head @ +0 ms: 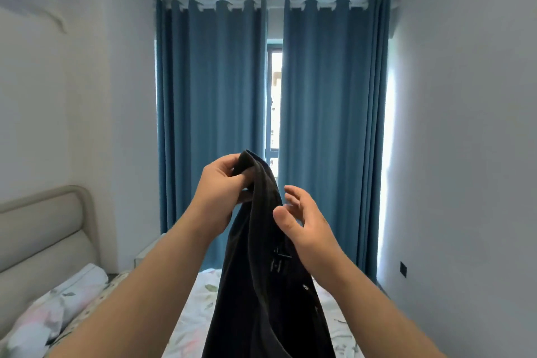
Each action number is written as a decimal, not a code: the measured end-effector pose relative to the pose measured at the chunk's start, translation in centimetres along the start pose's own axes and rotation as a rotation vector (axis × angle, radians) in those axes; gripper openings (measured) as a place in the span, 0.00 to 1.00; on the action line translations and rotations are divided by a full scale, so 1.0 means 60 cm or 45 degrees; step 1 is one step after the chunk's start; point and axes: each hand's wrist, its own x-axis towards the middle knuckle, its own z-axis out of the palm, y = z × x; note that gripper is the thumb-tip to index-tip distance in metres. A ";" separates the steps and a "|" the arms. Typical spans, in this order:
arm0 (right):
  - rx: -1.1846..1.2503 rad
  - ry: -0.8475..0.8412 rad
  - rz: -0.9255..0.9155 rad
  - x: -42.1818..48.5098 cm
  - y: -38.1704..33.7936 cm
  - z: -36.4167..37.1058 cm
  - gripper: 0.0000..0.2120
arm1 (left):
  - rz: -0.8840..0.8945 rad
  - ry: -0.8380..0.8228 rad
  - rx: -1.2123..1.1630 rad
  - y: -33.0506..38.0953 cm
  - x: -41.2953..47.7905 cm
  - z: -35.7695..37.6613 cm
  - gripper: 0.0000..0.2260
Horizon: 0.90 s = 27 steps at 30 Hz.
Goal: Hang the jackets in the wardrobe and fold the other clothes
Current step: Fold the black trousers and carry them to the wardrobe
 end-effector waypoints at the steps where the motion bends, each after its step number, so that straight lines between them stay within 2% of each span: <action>1: 0.006 -0.031 0.012 0.014 -0.019 -0.005 0.35 | 0.024 -0.046 0.007 0.008 0.000 0.004 0.06; 4: -0.045 -0.169 0.020 0.052 -0.060 -0.026 0.20 | 0.134 -0.106 0.091 0.032 0.003 0.015 0.06; 7: 0.016 -0.209 0.064 0.068 -0.073 -0.040 0.17 | 0.218 -0.149 0.239 0.050 0.010 0.020 0.12; 10: 0.140 -0.120 0.089 0.078 -0.074 -0.045 0.11 | 0.191 -0.099 0.354 0.062 0.015 0.027 0.14; 13: 0.280 0.105 0.181 0.097 -0.074 -0.052 0.08 | 0.153 0.159 0.541 0.056 0.008 0.025 0.09; 15: 0.384 0.240 0.260 0.113 -0.076 -0.067 0.08 | 0.248 0.285 0.541 0.051 -0.026 0.027 0.05; 16: 0.416 0.282 0.285 0.121 -0.079 -0.075 0.09 | 0.304 0.271 0.507 0.045 -0.050 0.028 0.05; 18: 0.428 0.329 0.291 0.136 -0.085 -0.093 0.10 | 0.378 0.088 0.518 0.021 -0.101 0.030 0.06; 20: 0.375 0.339 0.255 0.148 -0.096 -0.111 0.14 | 0.356 -0.178 0.676 -0.013 -0.144 0.031 0.07; 23: 0.347 0.257 0.171 0.164 -0.119 -0.137 0.15 | 0.208 -0.567 0.961 -0.060 -0.166 0.027 0.06; 27: 0.329 0.107 0.074 0.183 -0.144 -0.165 0.09 | -0.016 -0.816 1.210 -0.083 -0.148 0.019 0.12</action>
